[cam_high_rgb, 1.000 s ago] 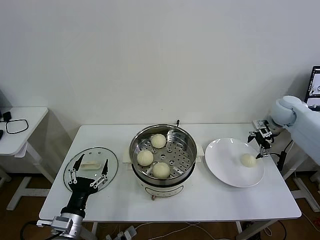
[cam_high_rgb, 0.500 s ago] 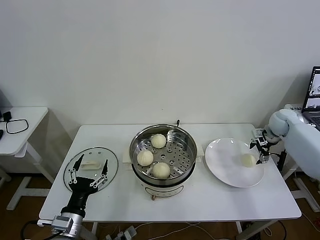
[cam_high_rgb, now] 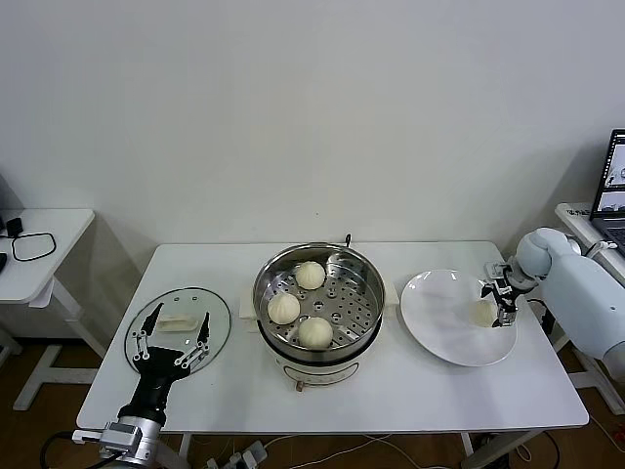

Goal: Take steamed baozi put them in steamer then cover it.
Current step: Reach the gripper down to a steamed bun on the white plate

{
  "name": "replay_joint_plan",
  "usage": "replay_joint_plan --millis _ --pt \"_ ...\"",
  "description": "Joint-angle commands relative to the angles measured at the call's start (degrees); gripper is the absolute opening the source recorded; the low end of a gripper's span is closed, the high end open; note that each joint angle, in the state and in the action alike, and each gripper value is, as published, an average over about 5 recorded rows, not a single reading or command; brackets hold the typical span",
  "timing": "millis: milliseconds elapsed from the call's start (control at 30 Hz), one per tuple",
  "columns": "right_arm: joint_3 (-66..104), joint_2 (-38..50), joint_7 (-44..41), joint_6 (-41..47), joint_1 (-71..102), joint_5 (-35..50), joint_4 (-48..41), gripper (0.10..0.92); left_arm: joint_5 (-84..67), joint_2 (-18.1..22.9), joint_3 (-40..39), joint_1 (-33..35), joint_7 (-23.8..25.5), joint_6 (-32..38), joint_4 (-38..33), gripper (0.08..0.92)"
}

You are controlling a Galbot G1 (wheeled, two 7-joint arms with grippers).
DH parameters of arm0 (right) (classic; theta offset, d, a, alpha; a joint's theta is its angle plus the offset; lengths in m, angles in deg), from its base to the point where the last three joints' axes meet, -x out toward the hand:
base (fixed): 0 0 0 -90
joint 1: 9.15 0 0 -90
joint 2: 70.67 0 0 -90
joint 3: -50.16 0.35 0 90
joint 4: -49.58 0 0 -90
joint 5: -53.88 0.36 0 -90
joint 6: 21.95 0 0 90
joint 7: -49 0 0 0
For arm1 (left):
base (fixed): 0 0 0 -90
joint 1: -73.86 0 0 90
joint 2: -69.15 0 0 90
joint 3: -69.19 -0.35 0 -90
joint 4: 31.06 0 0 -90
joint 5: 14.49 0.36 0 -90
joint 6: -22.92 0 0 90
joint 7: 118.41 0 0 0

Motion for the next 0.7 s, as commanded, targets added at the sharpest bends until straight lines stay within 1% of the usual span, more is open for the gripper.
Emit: replay_joint_plan --millis 33,433,533,700 --pt "2.8 -1.3 0.8 -0.7 1.1 -2.5 -2.1 0.823 0.0 -0.1 -0.1 -0.1 0.0 0.0 0.1 0.823" --pt "3.5 -1.9 1.2 -0.4 1.0 -3.7 -3.0 0.82 0.1 0.0 -0.2 -0.1 0.1 0.1 0.3 0.823" --pt "3.6 -2.0 1.3 -0.4 1.1 -3.9 -3.2 0.798 0.1 0.0 -0.2 -0.1 0.1 0.1 0.2 0.823" --pt "3.9 -2.1 1.3 -0.3 1.3 -3.8 -3.0 0.732 0.1 0.0 -0.2 -0.1 0.1 0.1 0.2 0.823"
